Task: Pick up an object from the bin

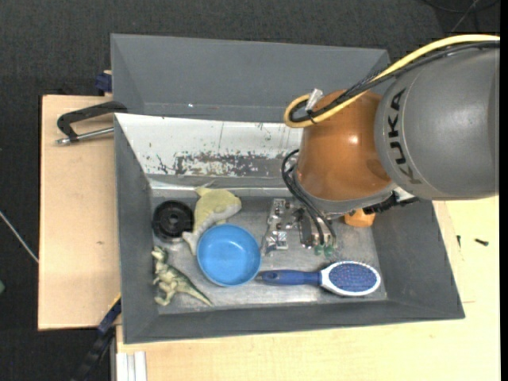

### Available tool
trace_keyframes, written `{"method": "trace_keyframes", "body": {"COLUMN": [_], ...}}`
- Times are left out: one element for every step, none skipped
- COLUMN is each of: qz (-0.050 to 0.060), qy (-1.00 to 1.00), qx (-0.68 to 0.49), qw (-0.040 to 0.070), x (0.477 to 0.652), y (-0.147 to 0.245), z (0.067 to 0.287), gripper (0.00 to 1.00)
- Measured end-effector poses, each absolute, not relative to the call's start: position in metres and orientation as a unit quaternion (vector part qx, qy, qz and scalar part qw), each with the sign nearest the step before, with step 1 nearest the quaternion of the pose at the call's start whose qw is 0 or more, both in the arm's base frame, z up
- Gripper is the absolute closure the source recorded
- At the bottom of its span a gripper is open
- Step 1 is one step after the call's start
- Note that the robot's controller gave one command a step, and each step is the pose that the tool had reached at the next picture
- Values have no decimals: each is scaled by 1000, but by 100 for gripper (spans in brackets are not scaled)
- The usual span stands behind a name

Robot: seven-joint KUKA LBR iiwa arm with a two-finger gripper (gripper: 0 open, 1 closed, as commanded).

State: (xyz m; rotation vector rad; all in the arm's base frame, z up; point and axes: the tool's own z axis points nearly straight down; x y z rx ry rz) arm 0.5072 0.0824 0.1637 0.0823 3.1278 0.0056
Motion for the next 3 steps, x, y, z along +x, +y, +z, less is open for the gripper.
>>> {"method": "trace_keyframes", "body": {"qz": [1,1,1], "qy": [1000,994,994], "qx": [26,-112,-112], "qw": [2,-2,1], "x": [505,512,514], "y": [82,117,117], "z": [159,89,91], "gripper": [0,0,100]}}
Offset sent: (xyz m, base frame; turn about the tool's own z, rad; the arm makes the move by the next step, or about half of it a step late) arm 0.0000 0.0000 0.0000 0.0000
